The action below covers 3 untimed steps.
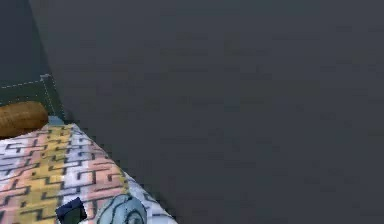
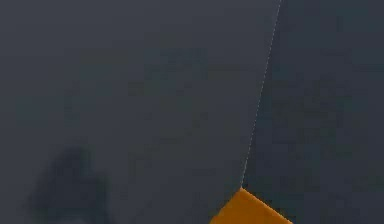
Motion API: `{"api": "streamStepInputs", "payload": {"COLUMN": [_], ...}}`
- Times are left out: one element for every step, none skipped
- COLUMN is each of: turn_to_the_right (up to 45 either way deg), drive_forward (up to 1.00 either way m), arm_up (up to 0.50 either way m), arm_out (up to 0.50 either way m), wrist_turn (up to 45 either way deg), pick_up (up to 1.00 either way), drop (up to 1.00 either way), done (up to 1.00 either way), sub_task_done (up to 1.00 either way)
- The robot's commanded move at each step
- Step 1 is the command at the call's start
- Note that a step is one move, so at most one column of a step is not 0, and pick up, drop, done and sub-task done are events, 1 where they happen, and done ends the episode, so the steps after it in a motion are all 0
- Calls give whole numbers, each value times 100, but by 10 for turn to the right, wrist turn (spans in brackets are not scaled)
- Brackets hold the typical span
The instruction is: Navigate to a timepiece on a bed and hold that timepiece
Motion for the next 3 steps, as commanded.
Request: {"api": "streamStepInputs", "payload": {"turn_to_the_right": [-450,-450,-330], "drive_forward": [0,0,0], "arm_up": [0,0,0], "arm_out": [0,0,0], "wrist_turn": [0,0,0], "pick_up": [0,0,0], "drop": [0,0,0], "done": [0,0,0], "sub_task_done": [0,0,0]}}
